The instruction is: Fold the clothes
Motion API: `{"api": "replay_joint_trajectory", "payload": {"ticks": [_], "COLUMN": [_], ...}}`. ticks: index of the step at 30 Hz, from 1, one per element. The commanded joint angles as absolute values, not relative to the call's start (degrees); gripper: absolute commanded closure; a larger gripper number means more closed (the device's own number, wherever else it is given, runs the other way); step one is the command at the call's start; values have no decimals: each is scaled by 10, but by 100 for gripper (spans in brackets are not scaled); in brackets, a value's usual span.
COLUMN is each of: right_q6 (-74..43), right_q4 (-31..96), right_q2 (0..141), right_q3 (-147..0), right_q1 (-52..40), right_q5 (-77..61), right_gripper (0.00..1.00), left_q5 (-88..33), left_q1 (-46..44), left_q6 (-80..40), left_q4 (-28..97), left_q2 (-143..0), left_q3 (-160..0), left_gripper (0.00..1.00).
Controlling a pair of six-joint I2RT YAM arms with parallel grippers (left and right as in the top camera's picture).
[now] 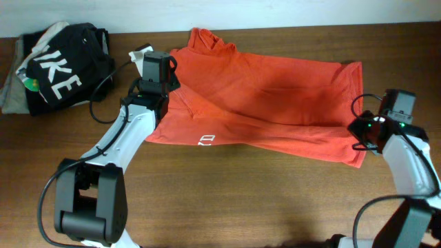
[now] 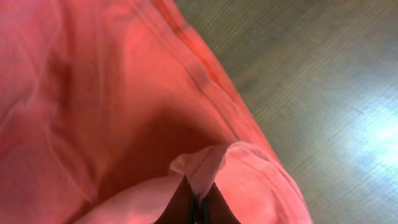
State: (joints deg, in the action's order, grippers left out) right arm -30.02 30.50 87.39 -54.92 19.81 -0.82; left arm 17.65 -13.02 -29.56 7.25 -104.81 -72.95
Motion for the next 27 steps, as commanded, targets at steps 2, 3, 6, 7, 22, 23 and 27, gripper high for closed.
{"api": "replay_joint_trajectory", "payload": {"ticks": [2, 3, 6, 7, 22, 23, 27], "right_q6": [-305, -305, -304, -302, -195, -195, -202], "right_q4": [256, 246, 243, 257, 641, 639, 579], "right_q2": [924, 934, 938, 938, 958, 964, 992], "right_q3": [-545, -545, -555, -568, -794, -782, -704], "right_q1": [172, 172, 185, 192, 202, 202, 202], "right_q5": [3, 5, 20, 22, -60, -60, -63], "right_gripper": [92, 91, 76, 69, 80, 90, 96], "left_q5": [209, 209, 209, 208, 3, 3, 2], "left_q1": [-125, -124, -113, -107, -84, -84, -84], "left_q6": [-286, -286, -284, -271, -196, -196, -196], "left_q4": [64, 64, 61, 59, 355, 361, 374], "left_q2": [-1058, -1060, -1077, -1082, -1058, -1063, -1097], "left_q3": [-729, -729, -729, -729, -784, -784, -784], "left_gripper": [98, 94, 83, 78, 74, 86, 99]}}
